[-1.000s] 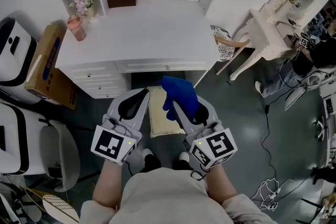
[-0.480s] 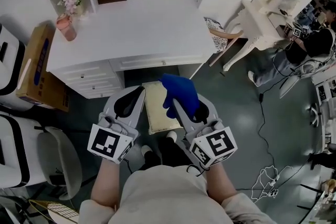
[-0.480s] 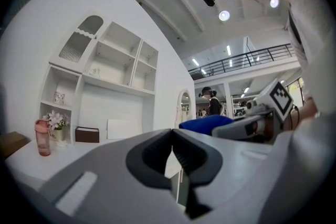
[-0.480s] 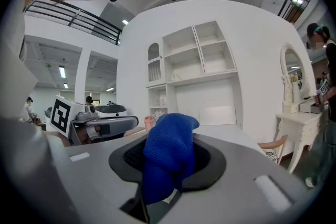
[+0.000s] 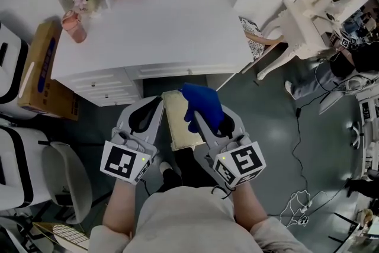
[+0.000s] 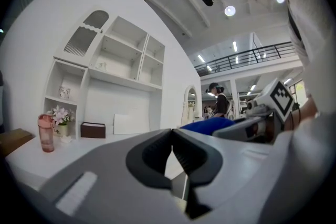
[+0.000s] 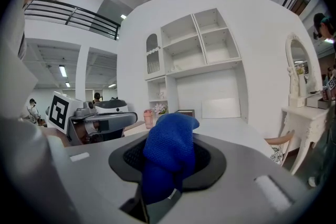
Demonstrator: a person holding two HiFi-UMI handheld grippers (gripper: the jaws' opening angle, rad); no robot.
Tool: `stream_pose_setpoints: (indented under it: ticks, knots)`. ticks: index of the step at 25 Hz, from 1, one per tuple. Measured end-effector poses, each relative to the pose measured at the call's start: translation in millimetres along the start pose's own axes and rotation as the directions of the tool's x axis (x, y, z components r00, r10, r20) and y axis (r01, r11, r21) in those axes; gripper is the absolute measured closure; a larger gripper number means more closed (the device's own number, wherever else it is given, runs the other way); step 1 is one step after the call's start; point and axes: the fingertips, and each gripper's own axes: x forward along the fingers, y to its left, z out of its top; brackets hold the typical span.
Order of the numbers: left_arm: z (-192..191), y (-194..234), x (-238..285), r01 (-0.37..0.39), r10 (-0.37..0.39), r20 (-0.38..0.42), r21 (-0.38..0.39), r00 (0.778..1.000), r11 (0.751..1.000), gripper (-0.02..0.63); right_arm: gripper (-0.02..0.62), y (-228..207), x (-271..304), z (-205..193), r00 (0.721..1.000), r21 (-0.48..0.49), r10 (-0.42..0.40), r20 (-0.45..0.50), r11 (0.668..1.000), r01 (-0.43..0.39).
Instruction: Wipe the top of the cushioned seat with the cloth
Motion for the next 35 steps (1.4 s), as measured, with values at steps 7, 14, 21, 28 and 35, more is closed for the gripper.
stream_pose_setpoints:
  ticks: [7, 14, 21, 28, 35]
  knots:
    - [-22, 26, 27, -0.056, 0.056, -0.034, -0.012, 0.998, 0.998, 0.606, 0.451, -21, 48, -26, 0.996, 0.011, 0.052, -0.07, 0.999, -0.051]
    - [-50, 52, 48, -0.097, 0.094, -0.084, -0.027, 0.992, 0.995, 0.606, 0.451, -39, 94, -57, 0.986, 0.048, 0.083, -0.144, 0.996, -0.077]
    - [-92, 62, 62, -0.114, 0.105, -0.142, -0.056, 0.984, 0.992, 0.606, 0.449, -55, 122, -101, 0.967, 0.073, 0.102, -0.234, 0.994, -0.087]
    - [-137, 69, 66, -0.144, 0.118, -0.213, -0.113, 0.97, 0.983, 0.606, 0.446, -62, 148, -158, 0.937, 0.119, 0.136, -0.322, 0.988, -0.102]
    - [-176, 70, 68, -0.168, 0.117, -0.266, -0.176, 0.957, 0.97, 0.606, 0.444, -68, 171, -217, 0.905, 0.165, 0.166, -0.391, 0.98, -0.109]
